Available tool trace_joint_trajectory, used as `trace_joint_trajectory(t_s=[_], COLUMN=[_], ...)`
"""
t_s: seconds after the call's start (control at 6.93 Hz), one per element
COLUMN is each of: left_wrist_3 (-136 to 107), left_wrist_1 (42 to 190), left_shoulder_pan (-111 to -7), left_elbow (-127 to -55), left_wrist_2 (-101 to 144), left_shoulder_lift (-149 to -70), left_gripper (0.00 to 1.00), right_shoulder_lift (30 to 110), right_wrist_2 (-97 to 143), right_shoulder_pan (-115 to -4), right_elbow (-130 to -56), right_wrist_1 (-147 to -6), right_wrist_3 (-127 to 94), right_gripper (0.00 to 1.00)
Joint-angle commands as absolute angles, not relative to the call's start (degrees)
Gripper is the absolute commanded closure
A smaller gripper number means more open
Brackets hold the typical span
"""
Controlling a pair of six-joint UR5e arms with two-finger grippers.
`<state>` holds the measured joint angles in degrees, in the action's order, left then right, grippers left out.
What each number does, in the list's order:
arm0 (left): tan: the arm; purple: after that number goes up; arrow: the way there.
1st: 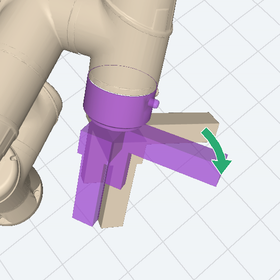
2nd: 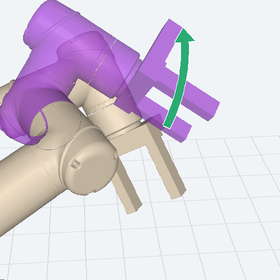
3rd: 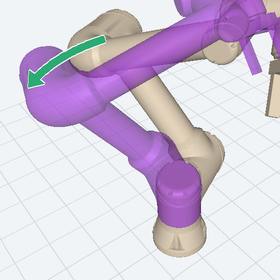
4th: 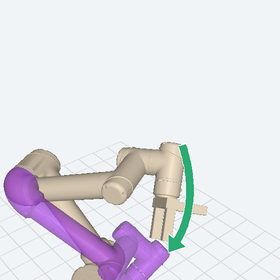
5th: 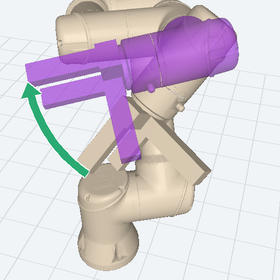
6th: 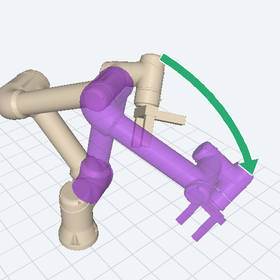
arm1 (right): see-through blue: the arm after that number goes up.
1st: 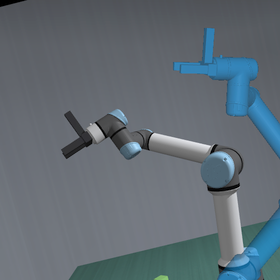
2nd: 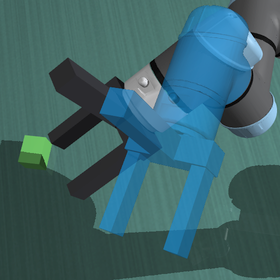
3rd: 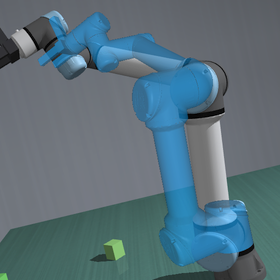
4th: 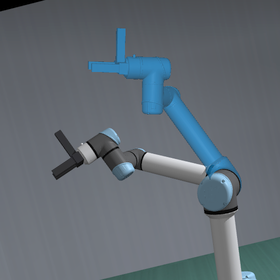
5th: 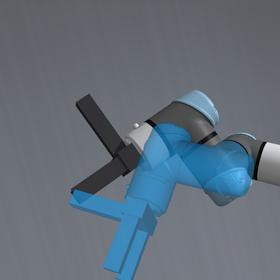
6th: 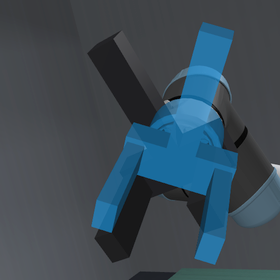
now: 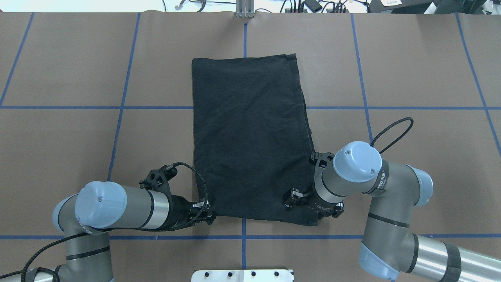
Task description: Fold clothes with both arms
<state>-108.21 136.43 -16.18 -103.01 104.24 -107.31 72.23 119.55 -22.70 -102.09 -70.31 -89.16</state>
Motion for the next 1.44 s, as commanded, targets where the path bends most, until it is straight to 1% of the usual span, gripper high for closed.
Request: trace_joint_trajectory(t_s=[0.0,1.3], left_wrist_3=[-108.2,-108.2], left_wrist_1=[136.5,136.4], left_shoulder_pan=[-16.2,-16.1], left_elbow=[-103.0,-102.9], left_wrist_2=[104.2,104.2], left_shoulder_lift=[-107.3,-107.4], left_gripper=[1.0,1.0], right_shoulder_lift=[72.2,72.9], right_wrist_2=[119.5,119.5], right_shoulder_pan=[-22.5,-21.9], right_elbow=[-102.1,-102.2], right_wrist_1=[-70.3,-70.4], right_wrist_3=[-89.1,-89.1], right_gripper=[0.0,0.0])
